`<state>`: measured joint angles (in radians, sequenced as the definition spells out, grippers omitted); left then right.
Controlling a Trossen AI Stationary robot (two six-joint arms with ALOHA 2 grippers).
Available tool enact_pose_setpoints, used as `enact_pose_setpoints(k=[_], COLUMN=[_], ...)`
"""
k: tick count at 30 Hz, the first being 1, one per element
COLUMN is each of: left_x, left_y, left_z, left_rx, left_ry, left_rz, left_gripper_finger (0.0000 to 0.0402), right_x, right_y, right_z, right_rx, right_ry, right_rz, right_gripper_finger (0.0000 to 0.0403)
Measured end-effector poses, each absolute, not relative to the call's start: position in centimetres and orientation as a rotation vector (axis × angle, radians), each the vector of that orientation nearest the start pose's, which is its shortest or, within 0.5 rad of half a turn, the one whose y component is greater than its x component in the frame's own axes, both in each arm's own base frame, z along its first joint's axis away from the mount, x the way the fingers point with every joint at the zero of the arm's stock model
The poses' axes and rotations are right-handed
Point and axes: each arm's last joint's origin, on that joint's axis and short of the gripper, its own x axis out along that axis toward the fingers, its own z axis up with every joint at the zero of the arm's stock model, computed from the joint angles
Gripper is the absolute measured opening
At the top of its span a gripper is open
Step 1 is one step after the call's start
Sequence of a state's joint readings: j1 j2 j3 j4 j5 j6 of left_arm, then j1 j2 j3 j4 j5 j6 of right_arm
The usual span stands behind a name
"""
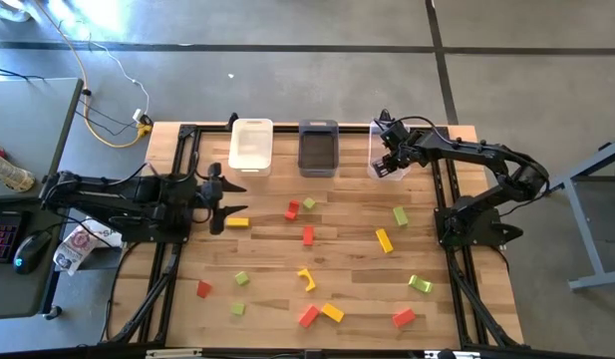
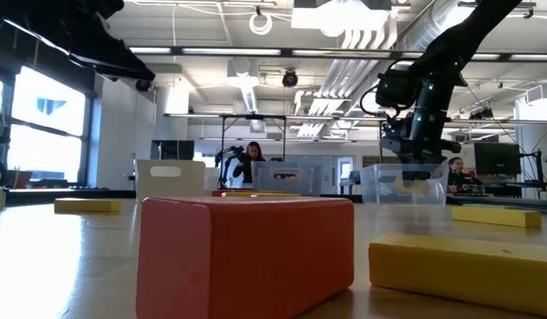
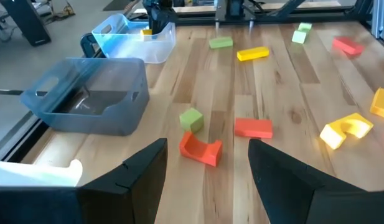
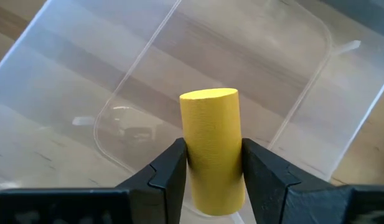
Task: Sort & place blocks by color
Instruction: Put the yellow block into the transparent bin, then put the green block into the white bin
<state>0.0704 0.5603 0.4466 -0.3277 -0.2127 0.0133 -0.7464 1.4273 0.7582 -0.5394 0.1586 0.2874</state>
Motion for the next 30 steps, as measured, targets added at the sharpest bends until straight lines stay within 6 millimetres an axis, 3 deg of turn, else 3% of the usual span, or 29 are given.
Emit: enact_pose_setpoints(k=[7, 19, 30], left_x=[13.5, 13.5, 13.4], left_y=[1.6, 1.6, 1.3], left_z=[23.5, 23.4, 23.7], left_rx=[0.051, 0.054, -0.036], left_ry=[0.458, 0.459, 0.494], left_rz=[0.273, 0.271, 0.217], left_gripper_finger=[0.0211, 0.0211, 0.0211], right_x=[17.8, 17.8, 20.2], right_y=[-17.1, -17.1, -17.9], right_z=[17.0, 17.2, 23.1], right_rx=[0.596, 0.572, 0.509], right_ry=[1.072, 1.086, 1.049], right_rz=[-0.962, -0.953, -0.936], right_gripper_finger=[0.0132, 0.0206, 0.0204])
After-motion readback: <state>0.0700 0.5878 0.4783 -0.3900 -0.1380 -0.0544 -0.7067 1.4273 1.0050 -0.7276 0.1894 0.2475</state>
